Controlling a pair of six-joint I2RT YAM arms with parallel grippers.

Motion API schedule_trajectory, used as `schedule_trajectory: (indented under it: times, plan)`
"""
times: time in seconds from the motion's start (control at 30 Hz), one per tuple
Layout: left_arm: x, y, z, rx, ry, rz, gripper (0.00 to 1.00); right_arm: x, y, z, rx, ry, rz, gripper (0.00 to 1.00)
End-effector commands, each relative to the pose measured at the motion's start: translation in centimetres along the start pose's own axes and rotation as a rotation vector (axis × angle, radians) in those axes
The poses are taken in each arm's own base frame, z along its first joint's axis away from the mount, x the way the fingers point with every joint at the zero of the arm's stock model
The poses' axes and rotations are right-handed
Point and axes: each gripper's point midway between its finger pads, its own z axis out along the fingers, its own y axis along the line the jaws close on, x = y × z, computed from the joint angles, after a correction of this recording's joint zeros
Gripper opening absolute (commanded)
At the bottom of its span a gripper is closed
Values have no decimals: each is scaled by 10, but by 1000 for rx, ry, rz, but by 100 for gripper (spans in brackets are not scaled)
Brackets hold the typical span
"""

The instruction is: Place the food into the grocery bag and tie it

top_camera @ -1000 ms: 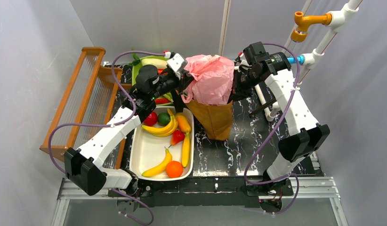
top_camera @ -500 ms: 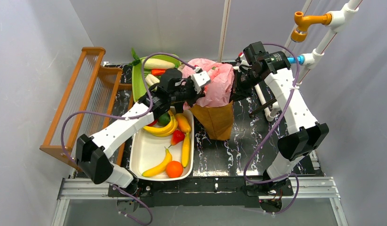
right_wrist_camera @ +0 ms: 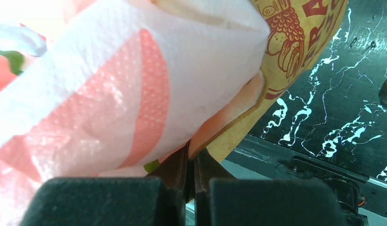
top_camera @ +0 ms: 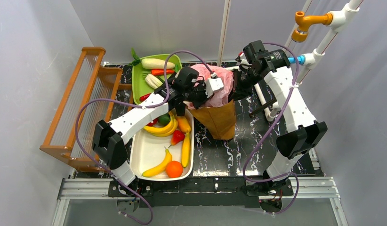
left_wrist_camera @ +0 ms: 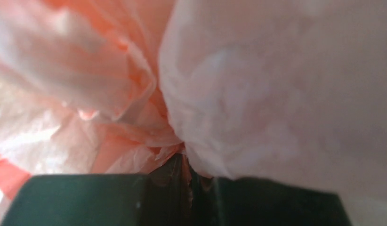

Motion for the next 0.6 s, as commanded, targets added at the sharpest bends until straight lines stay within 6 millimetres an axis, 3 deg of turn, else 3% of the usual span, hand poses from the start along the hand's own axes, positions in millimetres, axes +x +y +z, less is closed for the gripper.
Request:
schedule_trajectory:
  times: [0.0, 0.17, 0.3, 0.4, 0.57]
  plan:
    - [63, -50, 2, 161, 215, -3, 0, 2, 32, -23, -133, -20, -29, 1]
    - [95, -66, -5, 199, 309, -6, 0, 2, 37, -27, -147, -26, -33, 1]
    - [107, -73, -5, 227, 346, -10, 0, 2, 40, -28, -161, -24, -33, 1]
    - [100, -69, -6, 207, 337, -15, 0, 2, 39, -28, -161, -17, -30, 1]
    - [61, -51, -26, 130, 290, -2, 0, 5, 38, -25, -161, -6, -28, 1]
